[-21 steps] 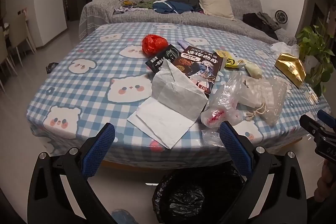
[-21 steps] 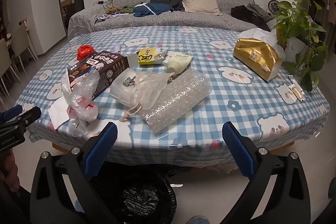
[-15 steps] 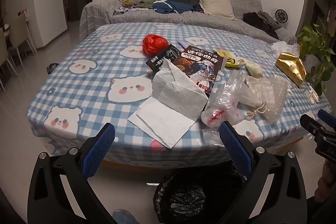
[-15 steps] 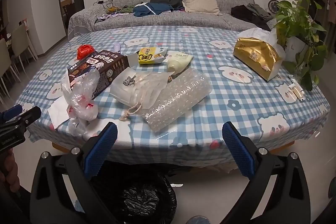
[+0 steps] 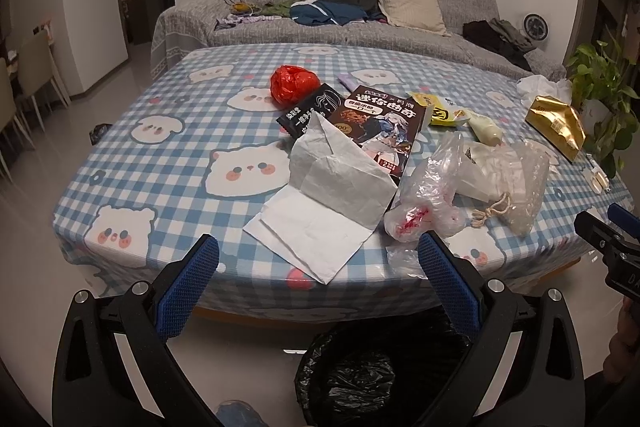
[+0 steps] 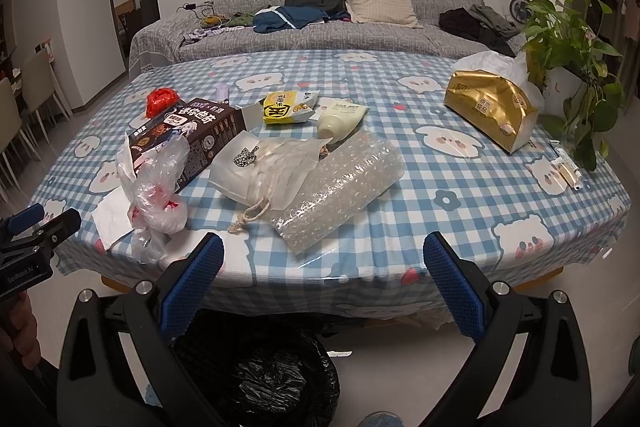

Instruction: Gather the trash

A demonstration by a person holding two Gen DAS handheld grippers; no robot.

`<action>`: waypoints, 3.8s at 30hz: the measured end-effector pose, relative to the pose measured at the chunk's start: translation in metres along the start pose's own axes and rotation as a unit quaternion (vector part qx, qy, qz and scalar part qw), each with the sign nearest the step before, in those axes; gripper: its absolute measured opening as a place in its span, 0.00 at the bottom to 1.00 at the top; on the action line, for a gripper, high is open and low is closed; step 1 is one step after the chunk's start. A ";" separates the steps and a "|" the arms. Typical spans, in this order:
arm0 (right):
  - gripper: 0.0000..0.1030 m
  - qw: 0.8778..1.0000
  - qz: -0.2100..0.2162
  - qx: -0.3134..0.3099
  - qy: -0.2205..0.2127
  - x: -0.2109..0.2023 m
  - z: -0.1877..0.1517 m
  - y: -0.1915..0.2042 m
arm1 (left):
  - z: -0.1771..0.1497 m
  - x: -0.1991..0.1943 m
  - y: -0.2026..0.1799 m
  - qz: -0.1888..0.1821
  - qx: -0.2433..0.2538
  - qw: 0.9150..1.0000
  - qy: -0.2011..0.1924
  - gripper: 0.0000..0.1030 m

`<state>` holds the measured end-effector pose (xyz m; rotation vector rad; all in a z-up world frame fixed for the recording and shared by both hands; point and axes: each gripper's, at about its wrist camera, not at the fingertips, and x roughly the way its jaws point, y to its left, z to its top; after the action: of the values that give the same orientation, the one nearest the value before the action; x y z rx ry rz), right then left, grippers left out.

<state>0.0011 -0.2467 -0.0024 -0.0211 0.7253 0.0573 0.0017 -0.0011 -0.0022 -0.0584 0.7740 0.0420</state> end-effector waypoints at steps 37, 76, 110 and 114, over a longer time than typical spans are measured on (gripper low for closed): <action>0.93 1.000 0.001 0.002 0.001 0.003 0.002 0.000 | -0.003 0.005 -0.002 -0.001 0.002 1.000 0.005 0.94; 0.93 1.000 -0.006 -0.006 0.023 0.052 0.032 0.006 | 0.024 0.061 0.012 0.014 0.004 0.999 0.049 0.94; 0.46 0.984 0.003 0.120 0.134 0.129 0.050 -0.047 | 0.029 0.107 0.009 0.015 0.014 0.993 0.120 0.05; 0.33 0.983 0.008 0.122 0.134 0.127 0.050 -0.048 | 0.029 0.105 0.013 0.003 0.002 0.992 0.124 0.03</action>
<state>0.1321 -0.2872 -0.0488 0.2162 0.9981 -0.0196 0.0961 0.0151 -0.0556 -0.0583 1.0221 0.0401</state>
